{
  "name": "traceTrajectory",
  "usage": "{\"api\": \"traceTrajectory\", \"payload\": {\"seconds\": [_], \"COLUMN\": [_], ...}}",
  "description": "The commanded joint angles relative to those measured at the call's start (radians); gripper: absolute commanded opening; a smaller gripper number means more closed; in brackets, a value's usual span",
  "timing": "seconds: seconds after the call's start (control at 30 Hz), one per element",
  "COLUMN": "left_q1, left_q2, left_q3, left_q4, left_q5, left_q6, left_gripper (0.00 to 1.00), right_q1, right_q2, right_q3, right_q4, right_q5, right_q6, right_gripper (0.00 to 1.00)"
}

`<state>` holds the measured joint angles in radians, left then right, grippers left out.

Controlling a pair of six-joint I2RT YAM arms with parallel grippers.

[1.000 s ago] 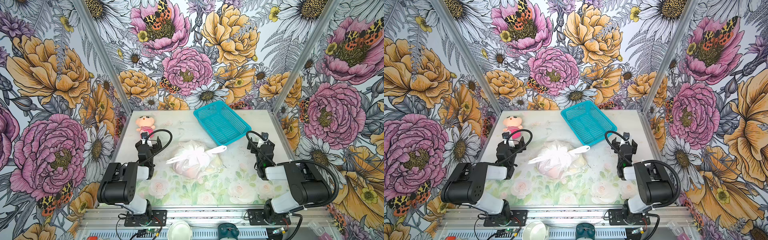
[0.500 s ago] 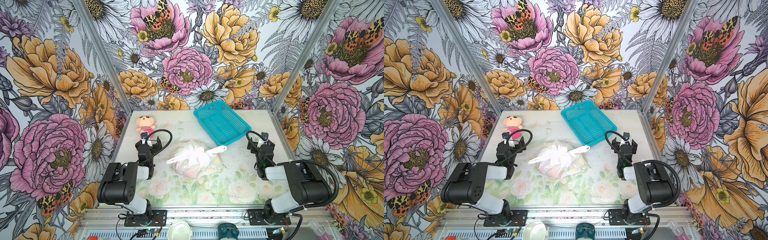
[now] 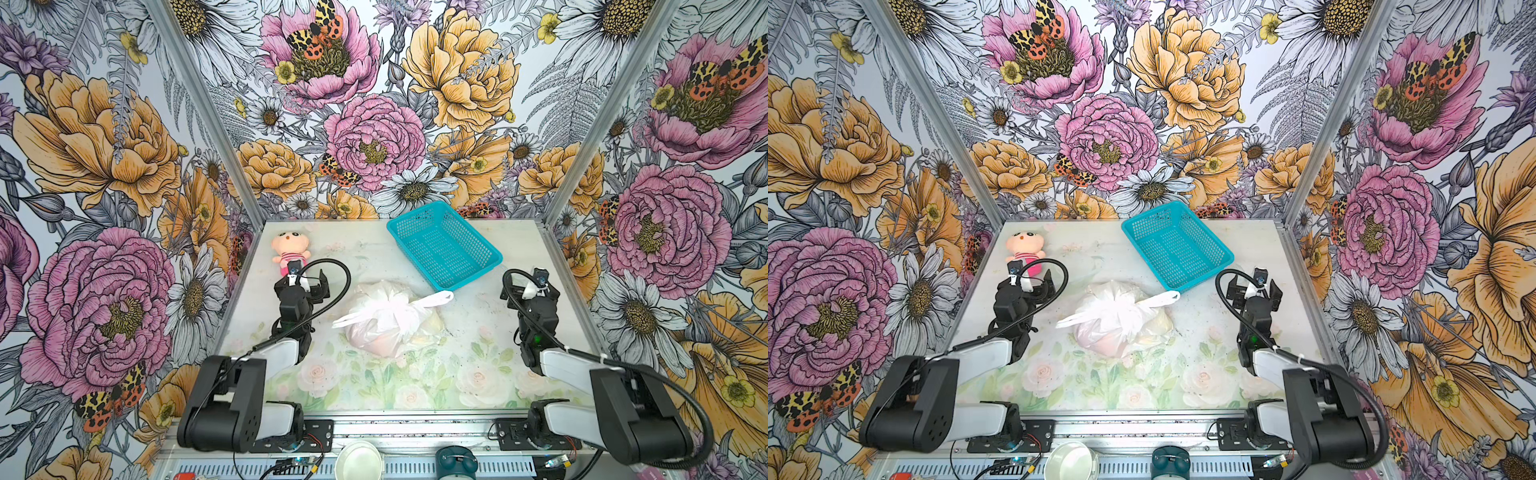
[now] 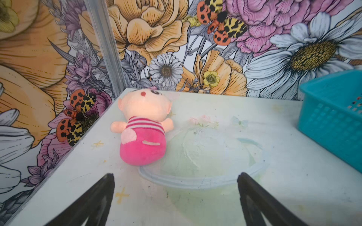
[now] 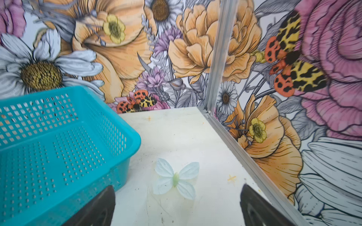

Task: Untie the knot of the plastic bag and take out the fruit
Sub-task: Untie the plastic bag at the center of the table.

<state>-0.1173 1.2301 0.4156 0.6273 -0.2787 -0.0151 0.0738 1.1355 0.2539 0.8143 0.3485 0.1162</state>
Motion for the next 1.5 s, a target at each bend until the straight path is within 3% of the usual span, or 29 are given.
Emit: {"api": "traceTrajectory", "payload": {"seconds": [0.0,0.2,0.27,0.33,0.4,0.53,0.63,0.73,0.87,0.97,1.07,1.13,1.2,1.3,1.47], "left_q1": [0.001,0.002,0.023,0.088,0.163,0.308,0.323,0.297,0.141,-0.048,-0.073,-0.155,-0.205,-0.290,-0.329], "left_q2": [-0.120,-0.333,-0.413,-0.491,-0.549,-0.605,-0.600,-0.568,-0.467,-0.376,-0.320,-0.304,-0.284,-0.258,-0.228], "left_q3": [0.087,0.217,0.226,0.221,0.206,0.268,0.349,0.404,0.562,0.644,0.573,0.494,0.413,0.392,0.406], "left_q4": [-0.296,-0.682,-0.716,-0.735,-0.725,-0.846,-0.980,-0.989,-1.073,-1.122,-1.085,-1.022,-0.939,-0.914,-0.899], "left_q5": [-0.069,0.056,0.126,0.250,0.371,0.567,0.610,0.694,0.633,0.468,0.458,0.325,0.295,0.208,0.202], "left_q6": [-0.133,-0.358,-0.389,-0.455,-0.522,-0.605,-0.685,-0.750,-0.658,-0.556,-0.626,-0.600,-0.590,-0.531,-0.500], "left_gripper": [0.99,0.99,0.99,0.99,0.99,0.99,0.99,0.99,0.99,0.99,0.96,0.94,0.92,0.89,0.90], "right_q1": [0.001,-0.028,-0.036,-0.045,-0.064,-0.075,-0.067,-0.005,0.211,0.385,0.535,0.602,0.659,0.748,0.854], "right_q2": [-0.214,-0.526,-0.571,-0.617,-0.653,-0.609,-0.491,-0.386,-0.297,-0.238,-0.213,-0.194,-0.148,-0.034,0.148], "right_q3": [-0.022,0.049,0.041,0.013,-0.011,0.087,0.225,0.286,0.368,0.416,0.397,0.380,0.389,0.481,0.634], "right_q4": [-0.136,-0.493,-0.512,-0.529,-0.497,-0.574,-0.717,-0.729,-0.781,-0.792,-0.719,-0.664,-0.632,-0.708,-0.839], "right_q5": [-0.001,-0.159,-0.265,-0.239,-0.291,-0.436,-0.507,-0.574,-0.459,-0.378,-0.320,-0.332,-0.367,-0.350,-0.233], "right_q6": [0.137,0.395,0.373,0.460,0.503,0.498,0.483,0.458,0.360,0.268,0.219,0.195,0.171,0.134,0.105], "right_gripper": [0.99,1.00,0.99,1.00,0.99,1.00,1.00,0.99,0.97,0.95,0.95,0.94,0.91,0.85,0.73]}}
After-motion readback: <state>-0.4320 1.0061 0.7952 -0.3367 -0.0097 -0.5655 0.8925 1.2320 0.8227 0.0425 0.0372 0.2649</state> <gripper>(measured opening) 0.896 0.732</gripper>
